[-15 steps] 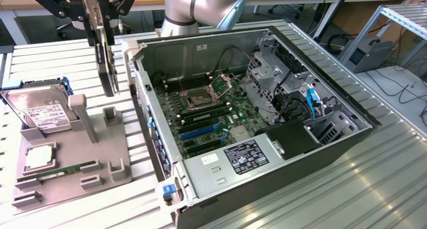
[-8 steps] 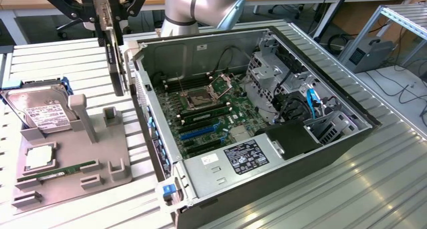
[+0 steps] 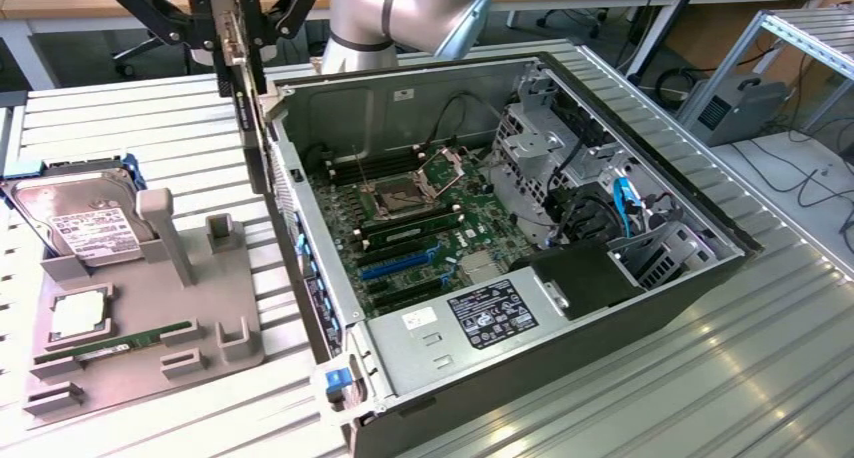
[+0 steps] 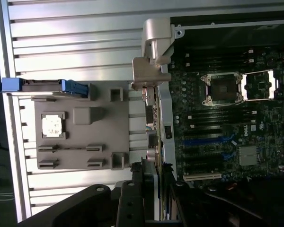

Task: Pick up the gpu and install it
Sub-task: 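Pick up the gpu and move the gpu toward the slot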

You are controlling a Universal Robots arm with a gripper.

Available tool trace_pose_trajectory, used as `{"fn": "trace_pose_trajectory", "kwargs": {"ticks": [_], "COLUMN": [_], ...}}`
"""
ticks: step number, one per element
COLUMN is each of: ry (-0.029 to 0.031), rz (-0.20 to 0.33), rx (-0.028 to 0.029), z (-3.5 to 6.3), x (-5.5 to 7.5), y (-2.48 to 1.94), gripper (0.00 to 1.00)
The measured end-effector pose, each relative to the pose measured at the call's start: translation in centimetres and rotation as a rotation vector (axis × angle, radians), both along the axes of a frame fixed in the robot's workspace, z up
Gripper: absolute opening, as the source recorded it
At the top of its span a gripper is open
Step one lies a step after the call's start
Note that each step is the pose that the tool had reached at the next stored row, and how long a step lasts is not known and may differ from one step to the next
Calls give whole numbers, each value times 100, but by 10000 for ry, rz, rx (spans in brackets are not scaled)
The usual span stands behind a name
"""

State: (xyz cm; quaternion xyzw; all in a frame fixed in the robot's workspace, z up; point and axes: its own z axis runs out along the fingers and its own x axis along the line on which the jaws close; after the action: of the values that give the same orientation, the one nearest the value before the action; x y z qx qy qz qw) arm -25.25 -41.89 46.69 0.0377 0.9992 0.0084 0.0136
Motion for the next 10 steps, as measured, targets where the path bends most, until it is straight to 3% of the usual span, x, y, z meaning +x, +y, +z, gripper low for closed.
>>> {"fn": "trace_pose_trajectory", "kwargs": {"ticks": [10], "ry": [-1], "rz": [0], "rx": [0], "z": [-66], "x": [162], "y": [-24], "gripper": [27]}}
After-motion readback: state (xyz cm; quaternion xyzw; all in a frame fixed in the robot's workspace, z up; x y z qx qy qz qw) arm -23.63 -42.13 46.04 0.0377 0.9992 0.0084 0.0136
